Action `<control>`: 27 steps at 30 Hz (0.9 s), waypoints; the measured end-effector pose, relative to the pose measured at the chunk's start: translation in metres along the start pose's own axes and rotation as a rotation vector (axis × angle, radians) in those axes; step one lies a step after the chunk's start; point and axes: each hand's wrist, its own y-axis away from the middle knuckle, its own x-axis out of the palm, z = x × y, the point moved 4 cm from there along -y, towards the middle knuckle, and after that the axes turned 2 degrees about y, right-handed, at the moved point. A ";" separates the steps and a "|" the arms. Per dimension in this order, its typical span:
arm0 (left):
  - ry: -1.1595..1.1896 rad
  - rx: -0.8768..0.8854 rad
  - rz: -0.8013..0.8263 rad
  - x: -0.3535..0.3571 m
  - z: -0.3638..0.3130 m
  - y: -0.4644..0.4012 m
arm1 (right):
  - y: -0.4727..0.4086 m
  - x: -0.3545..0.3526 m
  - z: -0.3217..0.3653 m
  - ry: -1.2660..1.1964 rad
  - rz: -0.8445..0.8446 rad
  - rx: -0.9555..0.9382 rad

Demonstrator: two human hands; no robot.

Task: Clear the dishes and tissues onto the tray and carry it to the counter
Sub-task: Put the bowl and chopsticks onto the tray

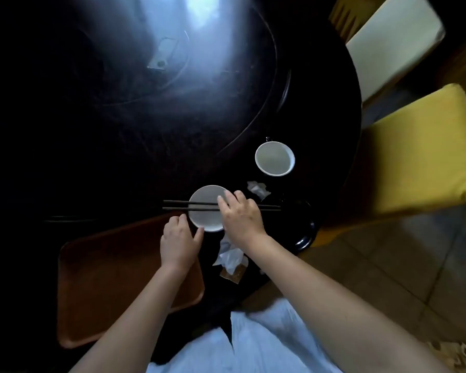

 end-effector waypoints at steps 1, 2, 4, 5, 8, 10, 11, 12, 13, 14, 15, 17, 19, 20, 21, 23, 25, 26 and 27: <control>0.075 -0.030 -0.004 0.000 0.000 -0.004 | -0.004 -0.004 0.001 0.038 -0.018 -0.007; 0.154 -0.061 -0.008 0.001 0.000 -0.007 | -0.007 -0.009 -0.001 0.060 -0.070 -0.005; 0.333 -0.154 0.063 0.006 0.002 -0.012 | -0.013 -0.008 0.004 0.119 -0.144 -0.071; 0.471 -0.233 0.114 0.011 0.005 -0.014 | -0.016 -0.007 0.004 0.095 -0.128 -0.098; 0.871 -0.460 0.215 0.018 0.010 -0.016 | -0.022 -0.013 0.005 0.106 -0.129 -0.110; 1.061 -0.557 0.275 0.021 0.012 -0.015 | -0.026 -0.012 0.005 0.073 -0.101 -0.102; 1.132 -0.595 0.299 0.021 0.012 -0.015 | -0.029 -0.008 0.006 0.009 -0.067 -0.129; 1.183 -0.626 0.315 0.021 0.012 -0.015 | -0.031 -0.005 0.008 -0.044 -0.029 -0.153; 1.211 -0.644 0.328 0.020 0.012 -0.016 | -0.034 -0.004 0.007 -0.065 -0.009 -0.155; 1.225 -0.653 0.337 0.020 0.013 -0.017 | -0.038 -0.005 0.005 -0.064 0.009 -0.146; 1.231 -0.654 0.344 0.020 0.014 -0.017 | -0.042 -0.005 0.003 -0.070 0.013 -0.132; 1.233 -0.648 0.353 0.019 0.014 -0.019 | -0.048 -0.008 -0.002 -0.099 0.039 -0.093; 1.211 -0.636 0.345 0.017 0.015 -0.021 | -0.050 -0.014 -0.005 -0.144 0.059 -0.059; 1.204 -0.624 0.339 0.015 0.015 -0.022 | -0.050 -0.018 -0.008 -0.174 0.054 -0.038; 1.199 -0.608 0.334 0.013 0.015 -0.023 | -0.048 -0.022 -0.010 -0.218 0.033 -0.020; 1.191 -0.571 0.323 0.006 0.016 -0.024 | -0.042 -0.030 -0.015 -0.353 -0.006 0.028; 1.208 -0.536 0.317 -0.001 0.018 -0.024 | -0.034 -0.039 -0.021 -0.578 -0.031 0.090; 1.227 -0.522 0.313 -0.006 0.020 -0.023 | -0.029 -0.043 -0.023 -0.698 -0.052 0.120; 1.248 -0.512 0.304 -0.011 0.023 -0.022 | -0.025 -0.046 -0.024 -0.807 -0.078 0.147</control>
